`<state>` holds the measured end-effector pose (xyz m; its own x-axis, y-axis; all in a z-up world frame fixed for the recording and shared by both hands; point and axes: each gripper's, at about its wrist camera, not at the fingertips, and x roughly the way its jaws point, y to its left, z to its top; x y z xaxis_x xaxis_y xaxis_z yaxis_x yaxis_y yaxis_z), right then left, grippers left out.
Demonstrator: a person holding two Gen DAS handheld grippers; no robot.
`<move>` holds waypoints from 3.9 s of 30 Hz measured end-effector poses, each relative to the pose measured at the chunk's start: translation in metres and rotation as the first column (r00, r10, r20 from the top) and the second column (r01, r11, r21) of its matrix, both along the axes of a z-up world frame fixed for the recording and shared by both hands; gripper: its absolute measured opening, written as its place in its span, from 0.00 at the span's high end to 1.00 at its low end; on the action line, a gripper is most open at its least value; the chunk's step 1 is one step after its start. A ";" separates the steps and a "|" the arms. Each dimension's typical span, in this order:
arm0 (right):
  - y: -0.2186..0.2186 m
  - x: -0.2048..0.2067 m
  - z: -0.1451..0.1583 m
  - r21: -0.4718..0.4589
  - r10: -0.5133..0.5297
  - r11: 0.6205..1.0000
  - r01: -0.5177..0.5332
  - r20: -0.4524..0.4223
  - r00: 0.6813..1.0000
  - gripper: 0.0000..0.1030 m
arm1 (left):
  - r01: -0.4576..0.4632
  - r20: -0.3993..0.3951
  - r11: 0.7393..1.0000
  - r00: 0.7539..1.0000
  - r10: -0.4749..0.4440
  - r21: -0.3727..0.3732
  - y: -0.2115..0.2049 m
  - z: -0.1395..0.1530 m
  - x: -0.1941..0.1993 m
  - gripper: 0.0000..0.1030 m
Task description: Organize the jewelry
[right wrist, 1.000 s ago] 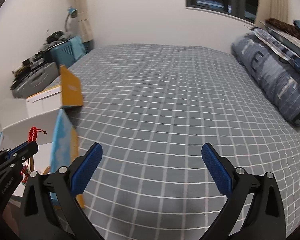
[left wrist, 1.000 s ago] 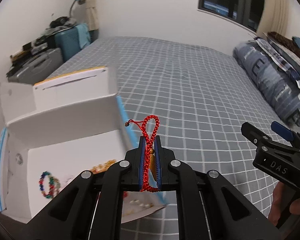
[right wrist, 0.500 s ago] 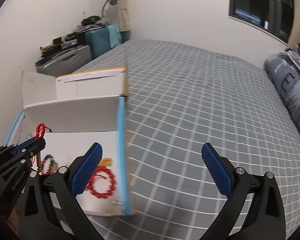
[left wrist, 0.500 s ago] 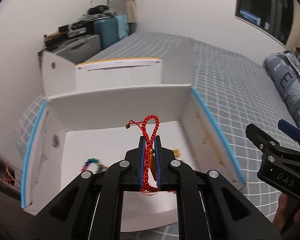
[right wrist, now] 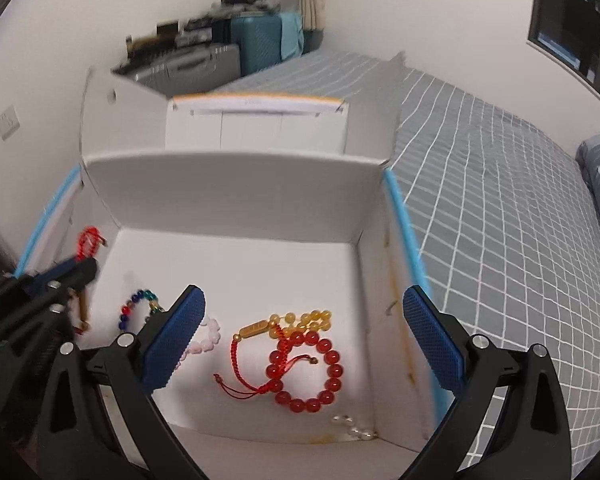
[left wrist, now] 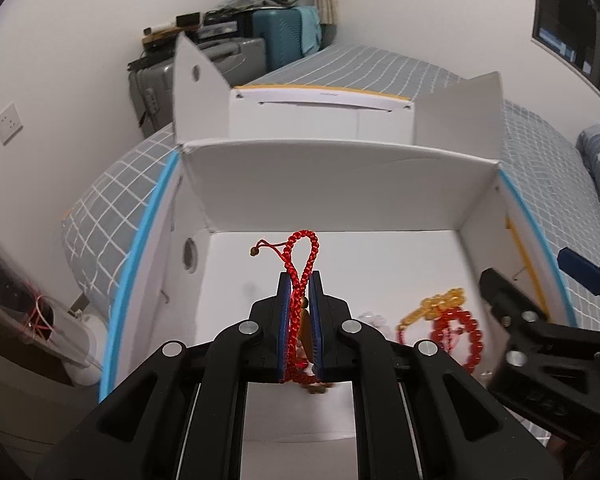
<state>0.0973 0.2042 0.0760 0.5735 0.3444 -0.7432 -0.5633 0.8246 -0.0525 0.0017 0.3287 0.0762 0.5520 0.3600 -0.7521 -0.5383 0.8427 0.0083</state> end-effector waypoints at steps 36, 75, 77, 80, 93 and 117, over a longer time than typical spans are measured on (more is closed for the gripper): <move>0.002 -0.003 -0.003 0.039 0.006 0.999 -0.005 -0.029 1.000 0.07 | -0.034 0.028 0.999 0.999 0.034 -0.020 0.015 0.002 -0.014 0.28; -0.109 -0.140 0.009 0.146 -0.037 0.989 0.018 0.129 0.991 0.07 | 0.002 0.160 0.996 0.987 -0.016 0.087 -0.066 0.007 -0.154 0.06; -0.108 -0.140 0.008 0.142 -0.037 0.990 0.018 0.130 0.991 0.07 | -0.002 0.161 0.995 0.987 -0.014 0.096 -0.066 0.008 -0.154 0.06; -0.108 -0.140 0.007 0.146 -0.038 0.989 0.019 0.128 0.991 0.07 | 0.008 0.158 0.996 0.987 -0.021 0.083 -0.066 0.007 -0.153 0.06; -0.107 -0.140 0.006 0.145 -0.038 0.989 0.019 0.128 0.991 0.07 | 0.022 0.167 0.997 0.985 -0.033 0.070 -0.069 0.006 -0.149 0.06; -0.107 -0.139 0.006 0.149 -0.044 0.989 0.025 0.120 0.992 0.07 | 0.032 0.158 0.997 0.987 -0.042 0.068 -0.074 0.005 -0.146 0.06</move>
